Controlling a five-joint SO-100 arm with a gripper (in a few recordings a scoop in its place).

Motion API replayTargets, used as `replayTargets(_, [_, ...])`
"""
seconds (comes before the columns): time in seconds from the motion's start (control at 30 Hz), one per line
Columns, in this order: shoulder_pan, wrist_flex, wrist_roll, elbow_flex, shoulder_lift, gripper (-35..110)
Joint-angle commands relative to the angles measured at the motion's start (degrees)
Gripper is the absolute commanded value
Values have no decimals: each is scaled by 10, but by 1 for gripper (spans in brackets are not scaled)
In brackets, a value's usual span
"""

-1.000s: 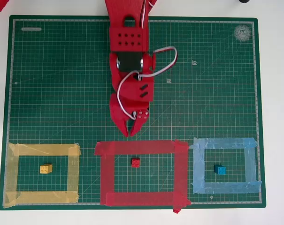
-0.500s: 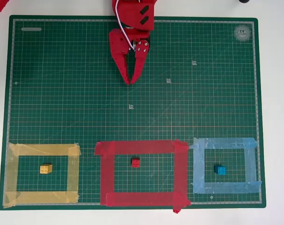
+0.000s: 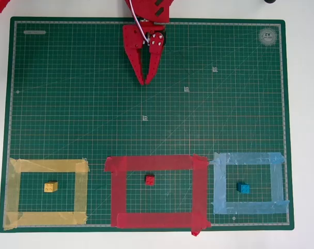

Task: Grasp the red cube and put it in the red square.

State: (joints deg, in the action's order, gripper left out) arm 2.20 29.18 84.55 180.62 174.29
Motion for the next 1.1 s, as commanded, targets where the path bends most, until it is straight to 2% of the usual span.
replayTargets(0.0, [-14,82,2,4,44,-1])
replayTargets(0.17, [-25,240,5,4,111,-1])
replayTargets(0.37, [-21,370,6,4,177,-1])
replayTargets(0.7, [-25,466,6,4,177,-1])
replayTargets(1.07, [-25,470,6,4,177,-1])
